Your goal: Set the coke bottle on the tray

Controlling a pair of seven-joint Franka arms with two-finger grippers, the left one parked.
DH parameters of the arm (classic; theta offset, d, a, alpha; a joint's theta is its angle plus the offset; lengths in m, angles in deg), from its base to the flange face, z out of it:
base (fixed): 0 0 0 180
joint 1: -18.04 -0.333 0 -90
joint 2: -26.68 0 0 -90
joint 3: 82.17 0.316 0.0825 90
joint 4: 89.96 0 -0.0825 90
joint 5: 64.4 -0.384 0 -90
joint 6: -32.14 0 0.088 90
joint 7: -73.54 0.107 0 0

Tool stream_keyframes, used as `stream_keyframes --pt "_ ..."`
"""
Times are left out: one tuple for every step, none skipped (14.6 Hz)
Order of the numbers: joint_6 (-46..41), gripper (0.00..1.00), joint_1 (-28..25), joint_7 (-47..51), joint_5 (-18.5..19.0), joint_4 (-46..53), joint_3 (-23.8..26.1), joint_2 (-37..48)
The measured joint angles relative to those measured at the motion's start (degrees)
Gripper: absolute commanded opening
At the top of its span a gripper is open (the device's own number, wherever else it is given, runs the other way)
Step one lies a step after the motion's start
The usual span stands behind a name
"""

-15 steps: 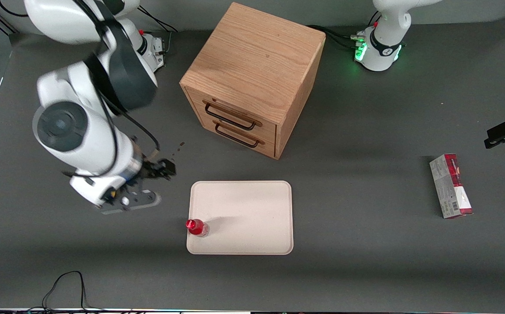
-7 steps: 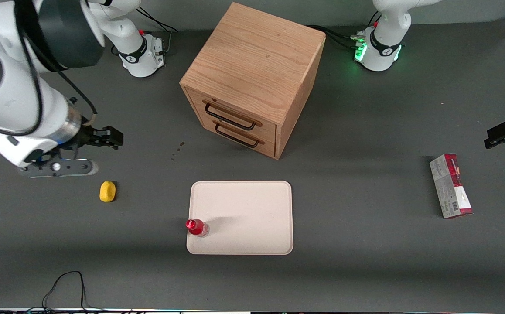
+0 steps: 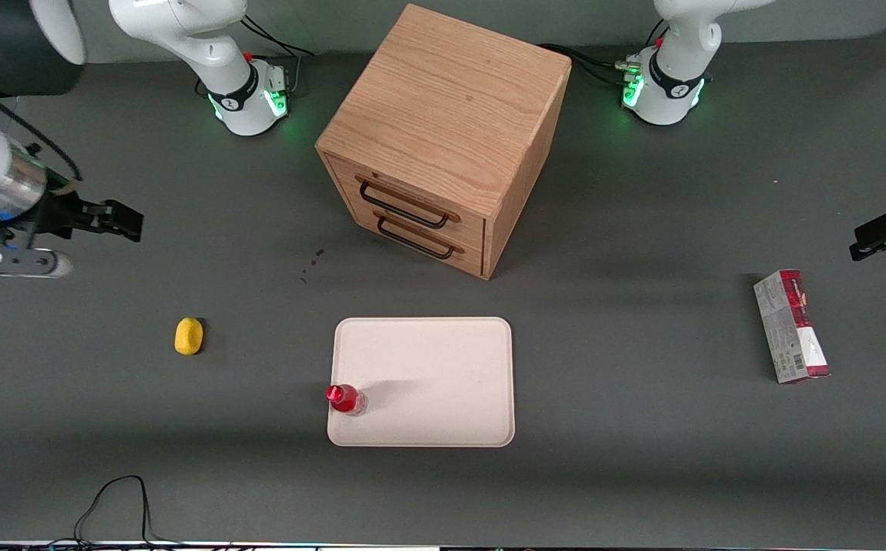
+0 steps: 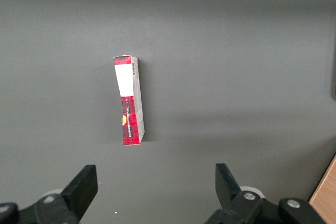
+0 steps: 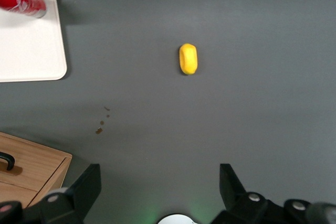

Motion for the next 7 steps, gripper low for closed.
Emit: stream_keyframes --pt "0.31 1.00 1.77 -0.90 -0.38 -0.18 -0.01 0.38" --pt "0.48 1.00 3.44 -1.76 -0.89 -0.20 -0.02 0.69" --pt "0.73 1.00 4.56 -2.29 -1.50 -0.22 -0.03 1.00" --pt "1.35 1.00 5.19 -2.45 -2.33 -0.26 -0.04 1.30" --pt "1.92 1.00 5.58 -2.45 -3.61 -0.37 -0.08 1.57" --pt "2.90 1.00 5.93 -2.45 -5.21 -0.76 -0.13 1.88" --pt "4.06 1.00 6.14 -2.45 -6.13 -1.66 -0.15 2.34"
